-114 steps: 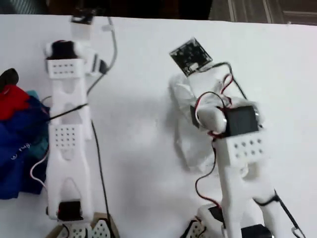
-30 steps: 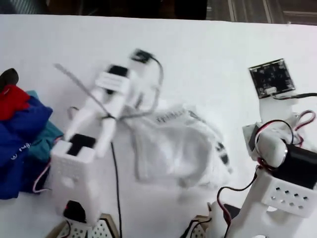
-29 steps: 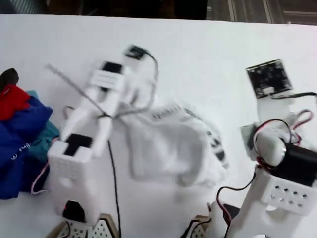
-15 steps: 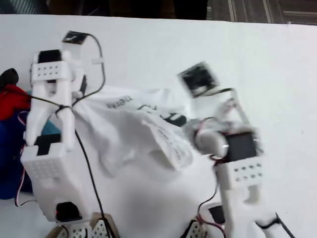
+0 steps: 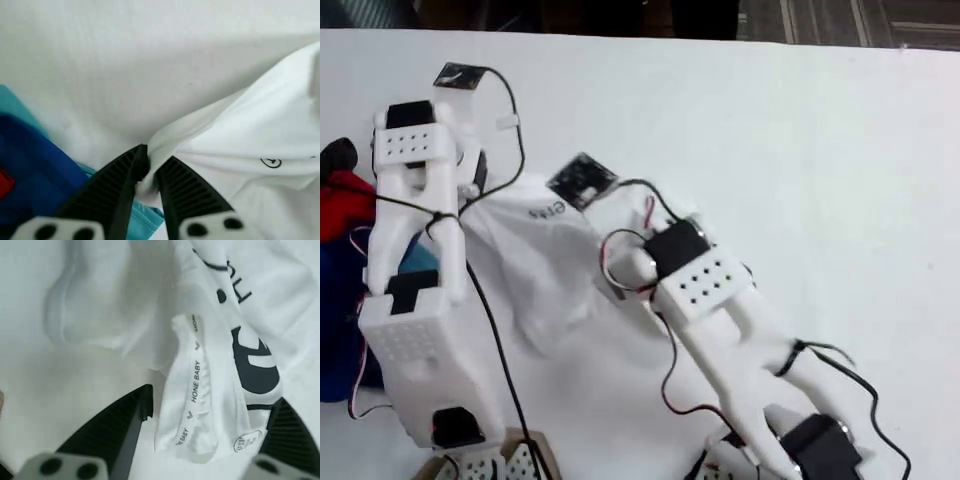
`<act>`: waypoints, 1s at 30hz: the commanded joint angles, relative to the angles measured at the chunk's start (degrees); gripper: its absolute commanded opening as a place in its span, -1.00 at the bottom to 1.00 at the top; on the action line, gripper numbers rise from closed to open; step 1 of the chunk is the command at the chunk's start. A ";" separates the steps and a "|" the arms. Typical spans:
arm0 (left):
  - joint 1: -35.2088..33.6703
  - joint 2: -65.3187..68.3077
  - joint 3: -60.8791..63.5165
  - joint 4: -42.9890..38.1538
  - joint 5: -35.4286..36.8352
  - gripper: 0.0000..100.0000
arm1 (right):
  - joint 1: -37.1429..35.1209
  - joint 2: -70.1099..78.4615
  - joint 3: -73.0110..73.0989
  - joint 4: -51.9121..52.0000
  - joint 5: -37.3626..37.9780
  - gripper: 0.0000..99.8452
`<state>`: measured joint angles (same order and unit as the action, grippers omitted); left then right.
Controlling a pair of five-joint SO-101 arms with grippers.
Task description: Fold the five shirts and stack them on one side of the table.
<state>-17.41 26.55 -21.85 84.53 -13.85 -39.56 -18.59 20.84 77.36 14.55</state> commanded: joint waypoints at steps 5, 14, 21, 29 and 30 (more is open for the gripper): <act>-0.62 -3.78 -2.33 0.18 -0.35 -0.95 | -0.48 10.15 -4.84 -4.35 -0.44 -0.26; -0.62 -3.78 -2.24 0.26 -0.26 -0.95 | 4.00 20.70 -4.84 -11.03 -0.44 -0.52; -0.53 -3.69 -2.24 0.35 -0.44 -0.95 | 17.98 18.95 -4.84 -12.00 0.00 -0.97; -0.35 -3.69 -2.15 0.35 -0.35 -0.95 | 32.75 7.69 -6.07 -12.79 10.64 -0.96; -0.35 -3.69 -2.15 0.35 -0.26 -0.95 | 34.42 6.64 -7.30 -12.79 12.31 -0.96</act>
<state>-17.41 26.55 -21.85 84.53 -13.85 -10.11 -6.11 17.67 65.32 22.90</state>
